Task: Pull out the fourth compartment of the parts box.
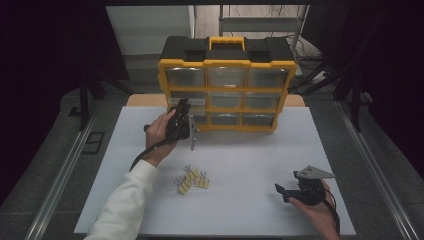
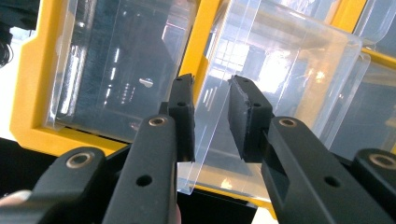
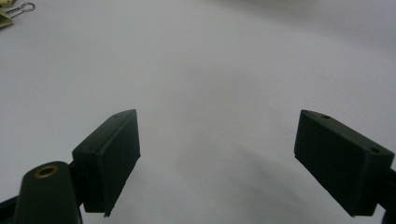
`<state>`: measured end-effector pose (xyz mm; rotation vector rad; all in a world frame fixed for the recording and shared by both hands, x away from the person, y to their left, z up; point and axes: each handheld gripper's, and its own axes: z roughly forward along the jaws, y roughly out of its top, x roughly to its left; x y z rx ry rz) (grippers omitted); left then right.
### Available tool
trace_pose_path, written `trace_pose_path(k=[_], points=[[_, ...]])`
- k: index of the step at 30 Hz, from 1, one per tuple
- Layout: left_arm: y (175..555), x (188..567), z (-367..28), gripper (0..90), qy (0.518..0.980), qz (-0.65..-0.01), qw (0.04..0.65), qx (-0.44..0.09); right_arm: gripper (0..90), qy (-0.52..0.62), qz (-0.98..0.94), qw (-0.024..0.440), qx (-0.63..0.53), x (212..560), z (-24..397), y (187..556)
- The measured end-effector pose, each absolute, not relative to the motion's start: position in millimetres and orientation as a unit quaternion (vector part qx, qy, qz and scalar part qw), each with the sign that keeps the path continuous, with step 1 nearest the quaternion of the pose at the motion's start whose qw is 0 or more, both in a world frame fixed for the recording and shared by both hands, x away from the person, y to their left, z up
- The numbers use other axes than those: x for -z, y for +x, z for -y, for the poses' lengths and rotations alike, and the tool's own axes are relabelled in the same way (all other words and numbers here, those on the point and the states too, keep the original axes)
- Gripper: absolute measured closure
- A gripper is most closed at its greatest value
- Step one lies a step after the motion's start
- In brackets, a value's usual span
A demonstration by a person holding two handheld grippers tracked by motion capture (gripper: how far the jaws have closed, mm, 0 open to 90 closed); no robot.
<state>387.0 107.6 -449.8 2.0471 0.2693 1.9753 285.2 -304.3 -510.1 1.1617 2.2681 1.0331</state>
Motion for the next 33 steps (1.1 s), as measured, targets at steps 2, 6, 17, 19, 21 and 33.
trace_pose_path(k=[2,6,17,19,21,33], points=[[386.6,449.9,-107.5,71.7,0.710,-0.094,0.143,-0.684,14.9,0.414,-0.809,0.195,-0.368,510.2,304.3,285.2],[385.3,450.0,-107.5,71.7,0.709,-0.094,0.142,-0.684,15.0,0.414,-0.810,0.196,-0.368,510.2,304.2,285.1],[382.6,450.1,-107.6,71.6,0.709,-0.094,0.144,-0.684,15.0,0.415,-0.809,0.196,-0.368,510.0,304.3,285.2],[381.8,449.9,-107.8,71.6,0.709,-0.093,0.144,-0.684,15.0,0.416,-0.808,0.196,-0.368,509.8,304.5,285.0],[381.2,449.8,-107.7,71.6,0.710,-0.093,0.144,-0.684,15.0,0.416,-0.808,0.196,-0.368,509.8,304.4,285.0],[377.0,449.9,-108.0,71.5,0.710,-0.093,0.147,-0.683,15.0,0.415,-0.809,0.198,-0.366,510.1,304.0,285.1]])
